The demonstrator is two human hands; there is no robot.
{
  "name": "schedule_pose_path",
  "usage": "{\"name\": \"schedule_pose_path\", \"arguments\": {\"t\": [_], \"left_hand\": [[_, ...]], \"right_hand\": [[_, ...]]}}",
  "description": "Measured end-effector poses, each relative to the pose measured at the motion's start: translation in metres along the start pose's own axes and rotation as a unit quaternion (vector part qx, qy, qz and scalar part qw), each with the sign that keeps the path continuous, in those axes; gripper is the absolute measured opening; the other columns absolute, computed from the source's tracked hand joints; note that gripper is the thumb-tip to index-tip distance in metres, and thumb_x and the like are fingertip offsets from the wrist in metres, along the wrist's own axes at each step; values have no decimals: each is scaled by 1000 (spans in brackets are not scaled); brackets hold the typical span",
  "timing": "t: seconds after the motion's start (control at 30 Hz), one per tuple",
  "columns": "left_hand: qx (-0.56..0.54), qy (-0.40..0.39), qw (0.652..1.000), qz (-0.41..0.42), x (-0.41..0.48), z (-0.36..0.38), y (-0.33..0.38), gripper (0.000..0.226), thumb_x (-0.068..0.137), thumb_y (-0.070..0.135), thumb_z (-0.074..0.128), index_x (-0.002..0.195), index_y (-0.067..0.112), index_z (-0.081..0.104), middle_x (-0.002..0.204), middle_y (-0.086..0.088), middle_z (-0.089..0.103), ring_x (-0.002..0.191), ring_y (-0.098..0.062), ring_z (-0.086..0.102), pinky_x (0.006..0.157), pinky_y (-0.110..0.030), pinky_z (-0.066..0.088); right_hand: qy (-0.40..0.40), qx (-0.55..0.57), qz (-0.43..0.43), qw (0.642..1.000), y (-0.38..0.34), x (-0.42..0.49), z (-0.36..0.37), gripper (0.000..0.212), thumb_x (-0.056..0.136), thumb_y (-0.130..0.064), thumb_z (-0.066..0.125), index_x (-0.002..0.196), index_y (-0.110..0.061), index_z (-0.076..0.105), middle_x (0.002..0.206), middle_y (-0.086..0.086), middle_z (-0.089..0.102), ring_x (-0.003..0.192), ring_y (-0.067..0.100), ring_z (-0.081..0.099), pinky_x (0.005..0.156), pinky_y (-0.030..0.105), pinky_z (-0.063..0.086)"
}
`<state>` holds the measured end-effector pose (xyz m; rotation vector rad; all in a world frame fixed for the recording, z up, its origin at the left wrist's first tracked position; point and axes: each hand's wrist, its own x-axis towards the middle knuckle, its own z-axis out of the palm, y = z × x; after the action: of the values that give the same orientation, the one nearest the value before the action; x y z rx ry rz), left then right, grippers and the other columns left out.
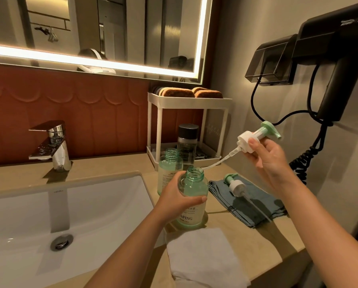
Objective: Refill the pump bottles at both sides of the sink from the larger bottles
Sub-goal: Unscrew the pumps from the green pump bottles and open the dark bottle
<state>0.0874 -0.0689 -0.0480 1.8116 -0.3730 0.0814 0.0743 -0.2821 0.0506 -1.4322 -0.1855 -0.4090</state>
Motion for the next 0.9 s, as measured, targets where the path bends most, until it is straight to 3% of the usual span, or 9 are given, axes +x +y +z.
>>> {"name": "schedule_pose_path", "arguments": {"t": [0.1, 0.2, 0.27, 0.37, 0.47, 0.6, 0.67, 0.83, 0.9], "left_hand": [[-1, -1, 1000, 1, -1, 0, 1, 82, 66, 32, 82, 136, 25, 38, 128, 7, 53, 113, -13, 51, 89, -30, 42], [3, -1, 1000, 2, -2, 0, 2, 83, 67, 32, 82, 137, 25, 37, 128, 7, 52, 113, -13, 50, 90, -31, 42], [4, 0, 1000, 1, -2, 0, 3, 83, 67, 32, 82, 137, 24, 37, 130, 6, 53, 114, -14, 50, 92, -32, 43], [6, 0, 1000, -1, -3, 0, 3, 84, 67, 32, 82, 137, 24, 37, 129, 6, 52, 114, -14, 50, 93, -32, 43], [5, -2, 1000, 1, -3, 0, 4, 83, 67, 31, 81, 137, 24, 37, 126, 8, 52, 113, -13, 50, 92, -32, 42], [3, -1, 1000, -2, -4, 0, 4, 81, 68, 30, 81, 136, 25, 37, 122, 10, 51, 110, -12, 50, 88, -30, 41], [2, 1, 1000, -4, -3, 1, 4, 80, 68, 30, 81, 134, 26, 37, 121, 10, 52, 109, -11, 50, 86, -29, 41], [5, 2, 1000, -3, -4, 1, 5, 81, 68, 30, 81, 135, 27, 36, 119, 12, 49, 107, -10, 49, 82, -26, 39], [5, 2, 1000, -5, -4, 1, 5, 81, 69, 29, 81, 136, 27, 34, 119, 12, 48, 109, -10, 47, 84, -28, 40]], "right_hand": [[1, 3, -10, 1000, -1, 0, -7, 60, 56, -47, 77, 100, -11, 59, 100, 4, 67, 86, 10, 69, 74, 18, 56], [9, -8, -20, 1000, 0, 2, -14, 86, 33, -62, 85, 99, -13, 61, 98, 3, 69, 91, 12, 68, 80, 22, 55], [12, -12, -22, 1000, 0, 3, -16, 80, 38, -60, 83, 99, -14, 60, 102, 6, 68, 90, 12, 68, 79, 21, 56], [14, -20, -16, 1000, -2, 1, -17, 47, 62, -43, 72, 98, -16, 59, 108, 8, 65, 94, 13, 66, 85, 23, 54], [34, -99, -20, 994, -2, 2, -19, 17, 83, -26, 66, 98, -20, 60, 102, -2, 65, 100, 14, 62, 90, 29, 49], [42, -252, -34, 966, -7, 4, -17, 28, 85, -25, 65, 109, -18, 55, 98, -5, 61, 87, 6, 57, 66, 22, 42], [15, -297, -12, 955, -9, 4, -12, 18, 85, -26, 64, 100, -19, 56, 93, -3, 60, 80, 8, 56, 58, 22, 39], [-38, -403, 91, 910, 14, 18, -2, 28, 81, -30, 67, 90, -4, 66, 87, 13, 63, 72, 18, 55, 62, 30, 42], [-59, -454, 129, 880, 30, 26, 1, 29, 78, -29, 70, 88, -2, 67, 82, 14, 64, 66, 17, 54, 58, 27, 41]]}}
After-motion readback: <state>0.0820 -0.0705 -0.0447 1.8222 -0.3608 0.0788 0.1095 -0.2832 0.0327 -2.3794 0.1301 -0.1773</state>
